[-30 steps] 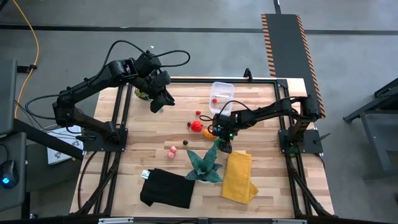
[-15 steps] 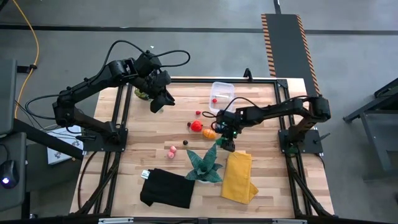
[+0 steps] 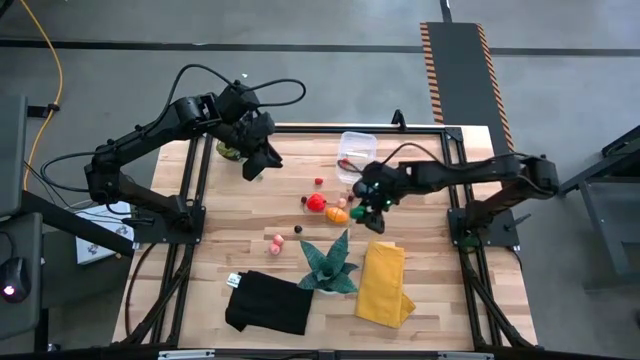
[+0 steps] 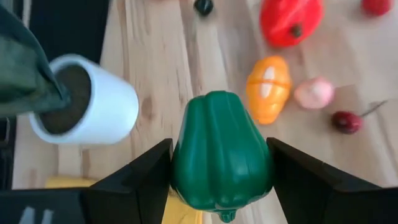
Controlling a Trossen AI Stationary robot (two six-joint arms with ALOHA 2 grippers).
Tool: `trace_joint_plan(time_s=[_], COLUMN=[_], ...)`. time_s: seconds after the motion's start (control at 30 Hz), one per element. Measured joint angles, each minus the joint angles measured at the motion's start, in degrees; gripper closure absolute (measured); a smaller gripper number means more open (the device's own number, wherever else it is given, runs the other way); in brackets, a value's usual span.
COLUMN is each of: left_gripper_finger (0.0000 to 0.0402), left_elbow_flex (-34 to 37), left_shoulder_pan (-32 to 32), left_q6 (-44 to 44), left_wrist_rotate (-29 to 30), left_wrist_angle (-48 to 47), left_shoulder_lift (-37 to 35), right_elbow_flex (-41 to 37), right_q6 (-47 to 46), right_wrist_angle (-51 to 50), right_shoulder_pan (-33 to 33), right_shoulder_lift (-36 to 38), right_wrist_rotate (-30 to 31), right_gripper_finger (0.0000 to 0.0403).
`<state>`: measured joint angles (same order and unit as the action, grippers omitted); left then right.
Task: Pick and placing Produce into tupperware
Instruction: Put the bell pepper into the transparent container
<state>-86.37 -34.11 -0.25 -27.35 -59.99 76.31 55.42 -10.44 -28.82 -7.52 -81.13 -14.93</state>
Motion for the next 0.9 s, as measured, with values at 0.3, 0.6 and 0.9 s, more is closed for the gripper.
trace_joint_plan(time_s=[0.3,0.6,0.9], left_gripper_finger=[0.0307,0.0307,0.0307], left_elbow_flex=[0.0,0.0,0.0], left_shoulder_pan=[0.0,0.0,0.0], left_q6=[0.0,-0.2,-3.2], left_wrist_rotate=[1.8,3.9,5.5], left_wrist_angle=[0.5,1.7,4.5], left_shoulder_lift=[0.0,0.0,0.0], right_elbow_flex=[0.0,0.0,0.0], right_q6=[-3.4,-4.6,-4.7], right_wrist_angle=[1.7,9.4,15.8], right_shoulder_pan=[-4.6,-9.3,-14.5], right_shoulder_lift=[7.7,12.3,12.5], right_wrist_rotate=[1.1,1.5,3.1], right_gripper_finger=[0.0176,0.0176,0.0176])
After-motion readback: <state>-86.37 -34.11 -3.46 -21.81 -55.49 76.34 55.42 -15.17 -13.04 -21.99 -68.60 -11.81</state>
